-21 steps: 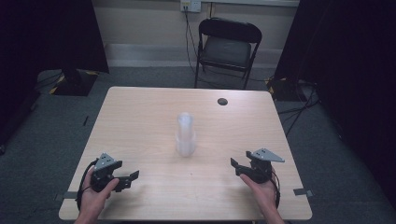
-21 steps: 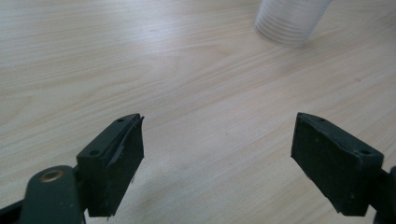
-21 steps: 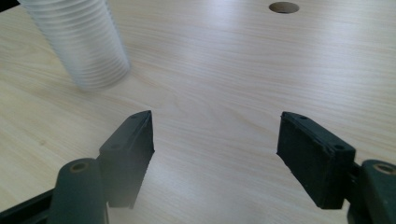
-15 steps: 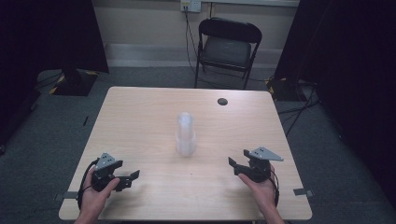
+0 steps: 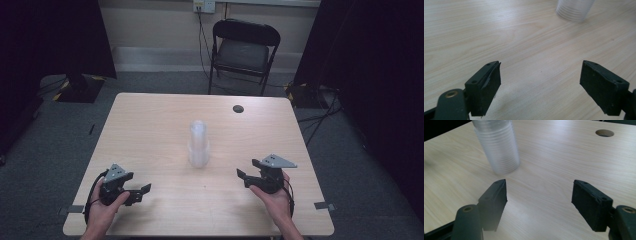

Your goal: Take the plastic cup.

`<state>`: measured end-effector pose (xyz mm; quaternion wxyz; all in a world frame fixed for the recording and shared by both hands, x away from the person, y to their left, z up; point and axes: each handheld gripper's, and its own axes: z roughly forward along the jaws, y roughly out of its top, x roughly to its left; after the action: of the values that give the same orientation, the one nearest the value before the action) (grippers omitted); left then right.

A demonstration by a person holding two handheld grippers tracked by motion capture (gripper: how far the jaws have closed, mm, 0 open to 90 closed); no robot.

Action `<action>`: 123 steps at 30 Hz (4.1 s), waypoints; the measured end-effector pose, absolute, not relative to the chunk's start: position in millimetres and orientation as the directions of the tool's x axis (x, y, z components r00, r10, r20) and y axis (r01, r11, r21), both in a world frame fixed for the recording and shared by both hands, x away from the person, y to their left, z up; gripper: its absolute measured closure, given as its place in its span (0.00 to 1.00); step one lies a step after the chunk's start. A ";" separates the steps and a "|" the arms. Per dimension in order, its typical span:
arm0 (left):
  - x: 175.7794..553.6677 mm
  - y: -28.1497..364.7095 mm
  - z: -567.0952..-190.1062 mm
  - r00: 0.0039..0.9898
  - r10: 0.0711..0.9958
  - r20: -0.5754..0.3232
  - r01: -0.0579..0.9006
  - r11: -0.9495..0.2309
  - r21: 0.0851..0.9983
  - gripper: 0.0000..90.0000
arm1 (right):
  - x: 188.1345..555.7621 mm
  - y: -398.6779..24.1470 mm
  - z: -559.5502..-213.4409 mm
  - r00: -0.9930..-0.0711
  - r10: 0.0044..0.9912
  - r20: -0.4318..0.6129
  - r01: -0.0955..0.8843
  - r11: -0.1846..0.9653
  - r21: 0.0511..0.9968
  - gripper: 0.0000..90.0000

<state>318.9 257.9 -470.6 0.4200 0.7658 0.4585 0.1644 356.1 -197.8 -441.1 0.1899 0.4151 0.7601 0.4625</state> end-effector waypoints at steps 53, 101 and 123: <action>316.9 253.7 -468.0 0.574 0.811 -0.111 0.516 -0.253 0.818 0.23 | 428.5 -92.7 -389.5 -0.748 0.662 0.052 0.297 0.262 0.918 0.25; 317.7 253.4 -468.3 0.574 0.812 -0.108 0.525 -0.264 0.809 0.22 | 462.2 -50.1 -421.6 -0.753 0.656 0.056 0.322 0.293 0.900 0.32; 318.4 253.4 -468.8 0.573 0.812 -0.108 0.529 -0.266 0.806 0.22 | 460.9 -54.0 -404.4 -0.753 0.656 0.053 0.289 0.257 0.922 0.35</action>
<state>318.4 253.4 -468.8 0.4260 0.7778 0.4310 0.1665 460.9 -54.0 -404.4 0.1738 0.3054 0.7736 0.5273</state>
